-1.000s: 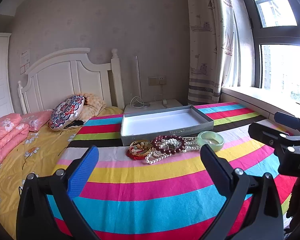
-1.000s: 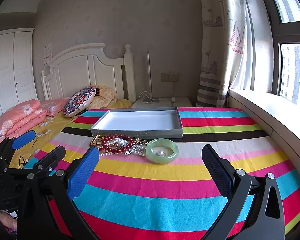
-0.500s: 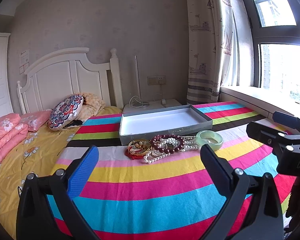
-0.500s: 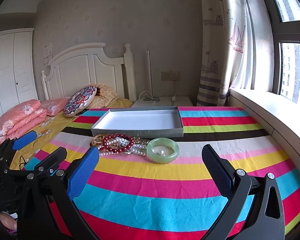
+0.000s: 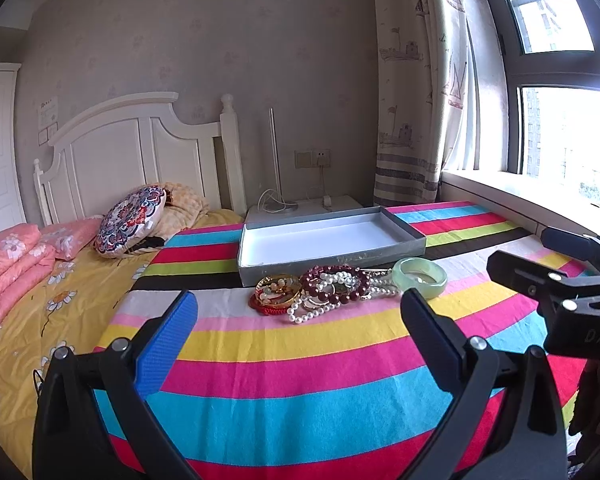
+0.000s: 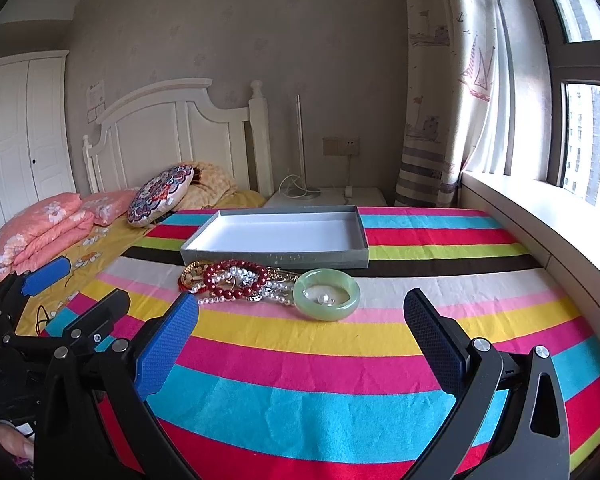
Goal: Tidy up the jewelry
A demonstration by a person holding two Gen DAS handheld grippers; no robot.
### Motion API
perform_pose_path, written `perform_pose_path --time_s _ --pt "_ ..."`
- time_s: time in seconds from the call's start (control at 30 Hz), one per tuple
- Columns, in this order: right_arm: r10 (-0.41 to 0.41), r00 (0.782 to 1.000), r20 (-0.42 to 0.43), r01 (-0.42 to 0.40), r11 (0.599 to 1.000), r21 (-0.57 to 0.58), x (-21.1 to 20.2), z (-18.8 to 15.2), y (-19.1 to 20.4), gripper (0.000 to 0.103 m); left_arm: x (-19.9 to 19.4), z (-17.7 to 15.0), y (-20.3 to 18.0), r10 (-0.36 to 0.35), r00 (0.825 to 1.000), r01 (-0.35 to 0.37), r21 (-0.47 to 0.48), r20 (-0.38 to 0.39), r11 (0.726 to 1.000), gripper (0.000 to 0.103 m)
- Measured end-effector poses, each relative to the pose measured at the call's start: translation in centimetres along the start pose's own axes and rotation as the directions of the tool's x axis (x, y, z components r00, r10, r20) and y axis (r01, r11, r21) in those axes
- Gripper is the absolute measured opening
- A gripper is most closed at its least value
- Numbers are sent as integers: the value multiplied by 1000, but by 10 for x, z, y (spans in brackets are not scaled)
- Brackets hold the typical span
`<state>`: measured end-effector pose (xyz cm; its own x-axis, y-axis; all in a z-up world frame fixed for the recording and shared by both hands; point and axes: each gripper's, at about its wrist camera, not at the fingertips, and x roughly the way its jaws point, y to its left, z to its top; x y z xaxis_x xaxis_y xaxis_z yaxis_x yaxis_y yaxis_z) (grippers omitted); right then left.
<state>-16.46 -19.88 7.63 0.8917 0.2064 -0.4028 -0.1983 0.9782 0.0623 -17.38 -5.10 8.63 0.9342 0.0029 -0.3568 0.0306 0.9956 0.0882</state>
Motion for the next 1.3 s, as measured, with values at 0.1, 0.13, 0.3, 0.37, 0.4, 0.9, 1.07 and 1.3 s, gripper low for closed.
perform_pose_path --time_s 0.1,0.13,0.3,0.37,0.4,0.9,1.07,1.3 --pt "40 999 -14 -40 999 -19 9 -1 -2 99 5 -4 3 -6 1000 6 -15 -21 1000 101" --pt "52 998 -34 -53 998 -24 16 -1 -5 99 8 -6 5 -7 999 6 -26 -38 1000 101" --pt "21 985 -171 -21 1000 5 55 0 -31 99 25 -16 14 -13 995 7 -60 -96 998 101" --pt "-9 965 -262 7 1000 -10 80 1 -40 99 34 -20 17 -11 991 2 -65 -133 998 101" --pt "-19 952 -304 12 1000 -25 91 1 -42 99 39 -21 19 -11 988 1 -69 -151 998 101" --pt "54 837 -545 -147 981 -129 213 5 -34 98 114 -13 46 -231 896 129 -274 -380 953 100" --pt "85 857 -507 -168 979 -120 208 11 -39 78 129 10 38 -276 895 193 -255 -349 948 99" --pt "98 884 -456 -150 985 -79 192 12 -47 77 169 31 41 -301 882 208 -273 -364 939 92"
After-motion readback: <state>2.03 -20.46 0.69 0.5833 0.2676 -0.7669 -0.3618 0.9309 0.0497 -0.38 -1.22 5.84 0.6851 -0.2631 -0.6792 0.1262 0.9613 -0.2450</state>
